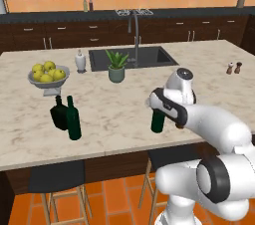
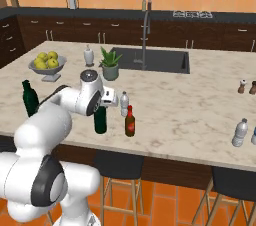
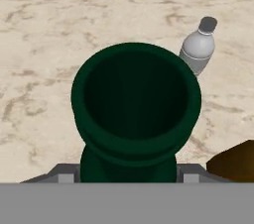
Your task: Move the plastic bottles in the middle to the plastics group, and the glass bottles in the middle to the glass group.
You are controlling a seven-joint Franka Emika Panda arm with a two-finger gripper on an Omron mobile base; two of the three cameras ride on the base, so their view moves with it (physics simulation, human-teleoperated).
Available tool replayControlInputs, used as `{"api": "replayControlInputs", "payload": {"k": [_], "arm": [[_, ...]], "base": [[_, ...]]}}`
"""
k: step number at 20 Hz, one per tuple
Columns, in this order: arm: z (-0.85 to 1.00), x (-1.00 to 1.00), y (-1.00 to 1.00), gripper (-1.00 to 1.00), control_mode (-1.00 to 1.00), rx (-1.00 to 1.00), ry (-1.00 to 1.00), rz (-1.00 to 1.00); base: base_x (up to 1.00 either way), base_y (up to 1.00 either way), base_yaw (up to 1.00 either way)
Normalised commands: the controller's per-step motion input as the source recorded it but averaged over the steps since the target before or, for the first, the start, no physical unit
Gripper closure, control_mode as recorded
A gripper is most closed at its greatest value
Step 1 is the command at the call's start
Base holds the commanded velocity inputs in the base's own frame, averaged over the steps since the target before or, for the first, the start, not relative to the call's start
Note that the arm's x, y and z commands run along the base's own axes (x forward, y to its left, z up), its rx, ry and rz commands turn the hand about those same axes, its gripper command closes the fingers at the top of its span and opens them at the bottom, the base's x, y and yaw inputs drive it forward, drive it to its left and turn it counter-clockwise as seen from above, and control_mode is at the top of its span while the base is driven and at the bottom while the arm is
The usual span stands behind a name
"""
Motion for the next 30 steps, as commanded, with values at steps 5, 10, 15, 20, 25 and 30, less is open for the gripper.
{"api": "replayControlInputs", "payload": {"k": [5, 10, 15, 20, 25, 30], "arm": [[0.24, -0.02, 0.96, 1.0, -1.0, 0.0, 0.0, 0.19], [0.02, 0.05, 1.0, 1.0, -1.0, 0.0, 0.0, 0.21], [0.0, 0.21, 0.94, 1.0, -1.0, 0.0, -0.03, 0.25], [0.0, 0.21, 0.71, 1.0, -1.0, 0.0, -0.01, 0.18], [0.0, 0.19, 0.48, 1.0, -1.0, 0.0, 0.0, 0.01], [0.0, 0.51, 0.35, 1.0, -1.0, -0.02, 0.0, 0.0]], "base": [[0.0, 0.0, 0.0], [0.0, 0.0, 0.0], [0.0, 0.0, 0.0], [0.0, 0.0, 0.0], [0.0, 0.0, 0.0], [0.0, 0.0, 0.0]]}}
